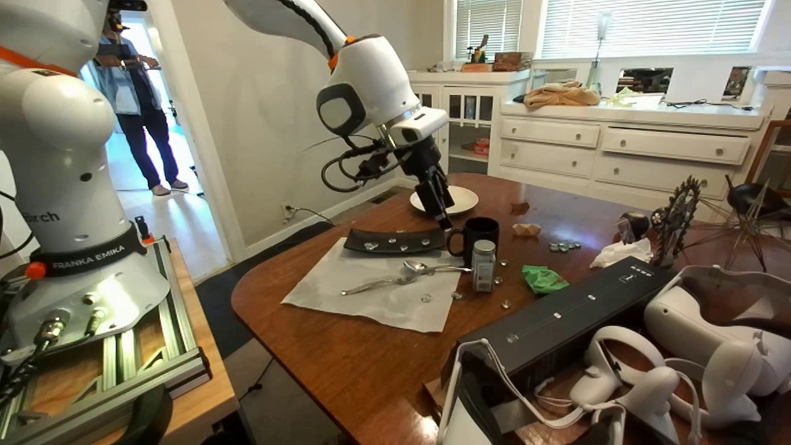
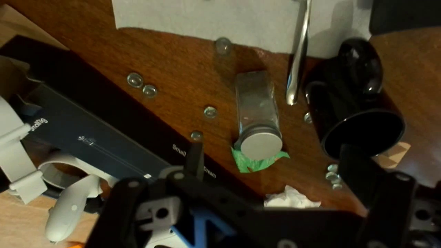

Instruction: Pick up the black mug and pour the contents in the mug onto the black tray.

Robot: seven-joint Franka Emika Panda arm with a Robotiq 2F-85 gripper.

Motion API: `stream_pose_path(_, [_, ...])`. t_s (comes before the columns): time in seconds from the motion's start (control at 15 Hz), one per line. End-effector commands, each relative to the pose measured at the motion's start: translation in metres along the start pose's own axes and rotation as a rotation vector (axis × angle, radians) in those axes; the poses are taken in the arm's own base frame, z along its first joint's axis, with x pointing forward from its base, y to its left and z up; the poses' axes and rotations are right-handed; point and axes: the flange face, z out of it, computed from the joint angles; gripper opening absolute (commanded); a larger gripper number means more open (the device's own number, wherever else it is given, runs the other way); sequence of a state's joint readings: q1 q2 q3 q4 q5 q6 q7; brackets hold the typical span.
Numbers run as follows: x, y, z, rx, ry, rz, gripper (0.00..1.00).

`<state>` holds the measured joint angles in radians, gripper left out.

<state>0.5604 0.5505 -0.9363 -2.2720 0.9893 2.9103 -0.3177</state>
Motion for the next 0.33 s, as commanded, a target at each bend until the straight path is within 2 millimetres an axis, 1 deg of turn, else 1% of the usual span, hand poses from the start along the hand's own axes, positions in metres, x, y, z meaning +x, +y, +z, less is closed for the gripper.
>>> stream_pose_path(0.0, [0.012, -0.013, -0.033, 0.01, -0.18, -0.076, 1.0])
stream_pose_path(0.13, [0.023, -0.018, -0.056, -0.007, -0.278, -0.136, 1.0])
stream_pose_path(0.2, [0.022, -0.02, -0.04, -0.002, -0.179, -0.119, 1.0])
stream_pose_path(0.27, [0.027, -0.022, -0.051, -0.003, -0.209, -0.131, 1.0])
